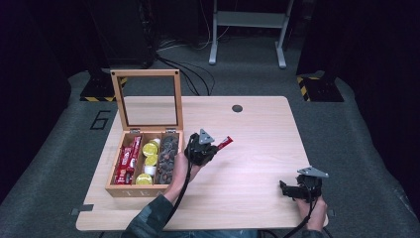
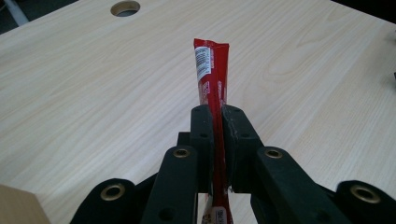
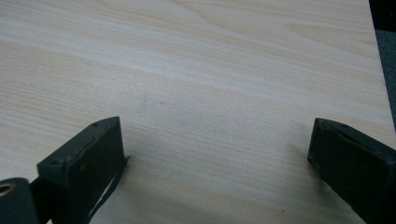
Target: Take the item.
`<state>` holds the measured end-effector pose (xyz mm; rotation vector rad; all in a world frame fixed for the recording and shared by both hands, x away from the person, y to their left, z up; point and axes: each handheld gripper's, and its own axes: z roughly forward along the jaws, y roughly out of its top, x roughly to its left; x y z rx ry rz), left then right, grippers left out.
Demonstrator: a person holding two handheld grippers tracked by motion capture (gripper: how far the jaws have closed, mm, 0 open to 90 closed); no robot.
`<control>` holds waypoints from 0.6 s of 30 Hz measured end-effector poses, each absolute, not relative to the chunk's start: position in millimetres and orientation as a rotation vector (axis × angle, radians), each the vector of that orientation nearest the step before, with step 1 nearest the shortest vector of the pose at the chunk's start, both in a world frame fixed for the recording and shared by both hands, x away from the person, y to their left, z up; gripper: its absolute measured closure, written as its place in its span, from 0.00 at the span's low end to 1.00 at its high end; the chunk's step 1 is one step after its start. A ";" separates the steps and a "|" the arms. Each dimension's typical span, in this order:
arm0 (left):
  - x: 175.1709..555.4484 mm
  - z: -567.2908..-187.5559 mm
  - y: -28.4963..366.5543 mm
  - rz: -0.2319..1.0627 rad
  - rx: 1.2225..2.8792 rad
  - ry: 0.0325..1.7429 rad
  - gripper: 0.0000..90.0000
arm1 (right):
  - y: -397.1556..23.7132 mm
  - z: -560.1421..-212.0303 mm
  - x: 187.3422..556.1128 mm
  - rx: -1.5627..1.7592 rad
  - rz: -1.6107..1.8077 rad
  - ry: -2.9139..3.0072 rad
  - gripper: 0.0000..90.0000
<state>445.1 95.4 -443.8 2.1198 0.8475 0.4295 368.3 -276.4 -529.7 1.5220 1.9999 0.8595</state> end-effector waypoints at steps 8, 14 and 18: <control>450.6 -455.2 78.0 0.412 2.152 0.836 0.92 | -276.1 -529.7 368.0 1.525 0.861 1.999 0.03; 452.6 -467.5 62.8 0.387 2.161 0.850 0.92 | -276.4 -529.7 368.3 1.519 0.861 2.002 0.03; 456.0 -478.2 55.7 0.368 2.184 0.864 0.92 | -276.1 -529.7 368.0 1.522 0.862 2.001 0.04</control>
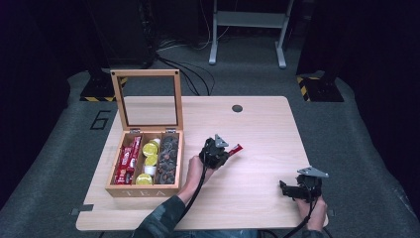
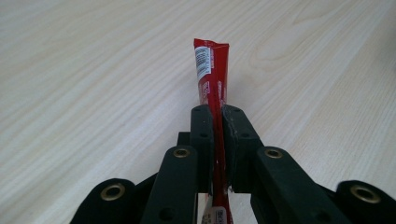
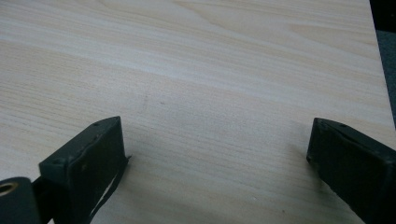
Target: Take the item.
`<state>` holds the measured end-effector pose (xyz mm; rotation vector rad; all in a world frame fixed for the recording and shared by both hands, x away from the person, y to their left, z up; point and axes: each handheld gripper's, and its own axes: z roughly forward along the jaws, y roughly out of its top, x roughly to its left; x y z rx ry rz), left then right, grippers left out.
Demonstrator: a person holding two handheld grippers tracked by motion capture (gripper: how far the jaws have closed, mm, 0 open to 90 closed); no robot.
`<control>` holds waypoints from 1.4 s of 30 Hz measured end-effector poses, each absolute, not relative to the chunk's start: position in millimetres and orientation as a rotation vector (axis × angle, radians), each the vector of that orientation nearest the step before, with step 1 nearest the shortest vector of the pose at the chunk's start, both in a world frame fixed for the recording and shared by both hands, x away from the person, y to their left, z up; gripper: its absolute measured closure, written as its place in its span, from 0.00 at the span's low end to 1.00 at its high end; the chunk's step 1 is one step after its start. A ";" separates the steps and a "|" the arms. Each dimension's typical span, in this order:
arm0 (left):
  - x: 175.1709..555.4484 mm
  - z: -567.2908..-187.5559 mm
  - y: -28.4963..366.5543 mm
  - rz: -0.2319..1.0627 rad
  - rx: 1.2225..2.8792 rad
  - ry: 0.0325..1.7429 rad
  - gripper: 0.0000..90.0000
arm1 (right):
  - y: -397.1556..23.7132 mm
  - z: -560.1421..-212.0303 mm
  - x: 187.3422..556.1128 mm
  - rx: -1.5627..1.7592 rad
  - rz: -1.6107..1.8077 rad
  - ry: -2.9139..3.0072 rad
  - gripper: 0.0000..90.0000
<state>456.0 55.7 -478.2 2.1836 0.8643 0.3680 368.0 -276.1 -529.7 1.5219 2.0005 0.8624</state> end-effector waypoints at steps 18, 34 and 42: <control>454.7 -494.9 52.6 0.296 2.210 0.893 0.65 | -276.3 -529.5 368.0 1.517 0.862 2.004 0.04; 419.5 -447.4 103.6 0.317 2.121 0.829 0.17 | -276.2 -529.6 367.9 1.517 0.862 2.002 0.04; 408.3 -434.6 142.5 0.365 2.070 0.855 0.12 | -276.2 -529.6 367.8 1.520 0.861 1.999 0.04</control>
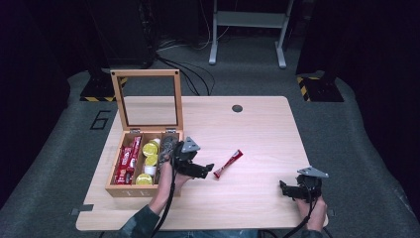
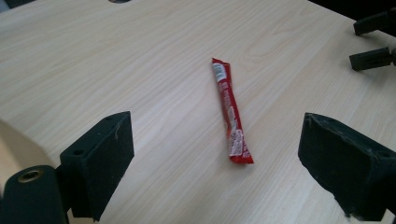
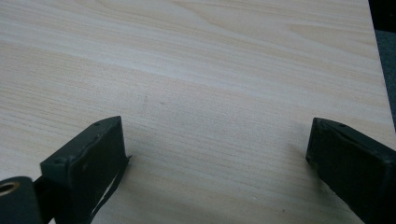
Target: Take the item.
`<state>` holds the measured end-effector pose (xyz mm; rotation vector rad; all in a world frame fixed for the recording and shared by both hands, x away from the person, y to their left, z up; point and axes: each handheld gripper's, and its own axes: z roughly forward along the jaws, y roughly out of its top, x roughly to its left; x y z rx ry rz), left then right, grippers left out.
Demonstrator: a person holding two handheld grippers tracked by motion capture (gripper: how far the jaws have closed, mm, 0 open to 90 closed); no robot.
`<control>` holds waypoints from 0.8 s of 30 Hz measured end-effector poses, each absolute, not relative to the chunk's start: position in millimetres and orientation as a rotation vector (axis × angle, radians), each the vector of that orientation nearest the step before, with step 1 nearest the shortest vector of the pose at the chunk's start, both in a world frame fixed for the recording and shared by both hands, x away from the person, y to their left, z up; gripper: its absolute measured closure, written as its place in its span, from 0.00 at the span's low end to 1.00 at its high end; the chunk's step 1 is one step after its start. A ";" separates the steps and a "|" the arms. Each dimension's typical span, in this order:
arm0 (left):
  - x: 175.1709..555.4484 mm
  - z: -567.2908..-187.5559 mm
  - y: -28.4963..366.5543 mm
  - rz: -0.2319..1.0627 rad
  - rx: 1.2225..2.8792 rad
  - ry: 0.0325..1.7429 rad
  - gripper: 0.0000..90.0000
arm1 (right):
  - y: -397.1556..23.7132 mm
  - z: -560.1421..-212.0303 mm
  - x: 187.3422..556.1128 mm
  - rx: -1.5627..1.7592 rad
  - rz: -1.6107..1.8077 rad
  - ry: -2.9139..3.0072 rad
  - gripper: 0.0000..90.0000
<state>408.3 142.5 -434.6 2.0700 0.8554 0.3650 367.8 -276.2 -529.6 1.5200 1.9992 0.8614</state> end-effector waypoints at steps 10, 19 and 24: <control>391.8 -423.6 187.9 0.431 2.017 0.885 0.10 | -275.9 -529.6 367.6 1.524 0.860 1.996 0.04; 376.9 -414.3 233.1 0.491 1.973 0.917 0.08 | -275.8 -529.6 367.7 1.526 0.860 1.995 0.04; 369.3 -414.9 258.9 0.530 1.949 0.946 0.06 | -276.0 -529.6 367.8 1.526 0.860 1.994 0.04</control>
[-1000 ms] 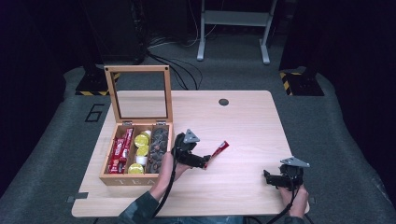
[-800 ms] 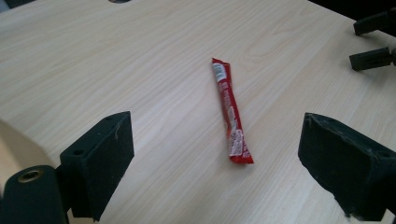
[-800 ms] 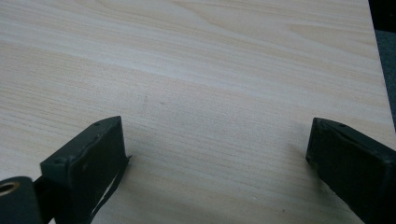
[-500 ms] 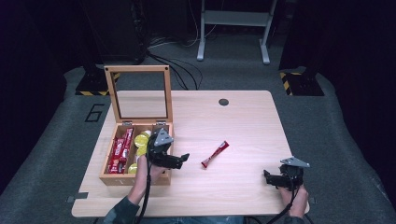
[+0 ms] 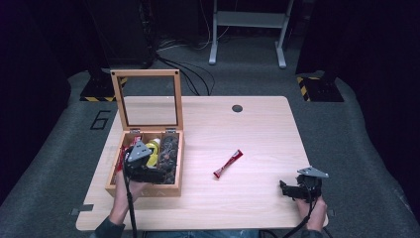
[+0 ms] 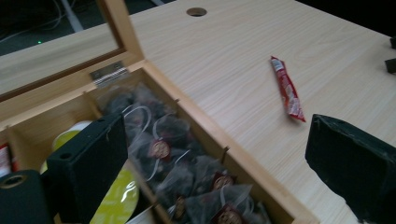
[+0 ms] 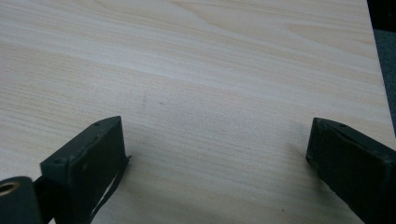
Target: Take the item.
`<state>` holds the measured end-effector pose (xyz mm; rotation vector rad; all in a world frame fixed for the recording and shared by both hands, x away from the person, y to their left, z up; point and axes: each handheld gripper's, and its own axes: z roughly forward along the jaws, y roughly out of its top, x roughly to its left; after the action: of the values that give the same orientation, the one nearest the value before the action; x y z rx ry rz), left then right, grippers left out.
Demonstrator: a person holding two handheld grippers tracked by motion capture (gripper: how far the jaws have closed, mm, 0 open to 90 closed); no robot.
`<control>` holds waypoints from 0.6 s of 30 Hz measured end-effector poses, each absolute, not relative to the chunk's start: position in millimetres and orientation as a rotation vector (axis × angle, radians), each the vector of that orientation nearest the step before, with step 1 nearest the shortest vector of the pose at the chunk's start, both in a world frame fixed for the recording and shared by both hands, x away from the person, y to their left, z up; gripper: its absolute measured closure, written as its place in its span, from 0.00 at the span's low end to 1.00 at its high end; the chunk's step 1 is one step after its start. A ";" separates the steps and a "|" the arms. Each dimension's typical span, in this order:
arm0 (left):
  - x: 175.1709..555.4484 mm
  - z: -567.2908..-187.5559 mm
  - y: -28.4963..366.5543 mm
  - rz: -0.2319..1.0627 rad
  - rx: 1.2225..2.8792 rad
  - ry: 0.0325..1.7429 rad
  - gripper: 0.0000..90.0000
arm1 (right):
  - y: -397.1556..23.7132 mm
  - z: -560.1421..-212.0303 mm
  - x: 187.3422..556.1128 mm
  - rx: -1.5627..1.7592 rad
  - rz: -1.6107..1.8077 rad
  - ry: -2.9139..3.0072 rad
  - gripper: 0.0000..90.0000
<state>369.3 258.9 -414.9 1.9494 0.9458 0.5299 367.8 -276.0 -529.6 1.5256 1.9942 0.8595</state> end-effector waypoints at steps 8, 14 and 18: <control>352.7 -424.7 303.2 0.548 1.924 0.975 0.00 | -276.0 -529.6 367.7 1.527 0.859 1.993 0.04; 340.2 -432.5 329.1 0.577 1.899 1.000 0.00 | -276.0 -529.6 367.7 1.527 0.859 1.993 0.04; 328.6 -440.8 351.8 0.607 1.860 1.025 0.00 | -276.0 -529.6 367.8 1.528 0.859 1.992 0.04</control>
<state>328.6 351.8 -440.8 1.8597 1.0250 0.6066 367.8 -276.0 -529.6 1.5277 1.9919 0.8587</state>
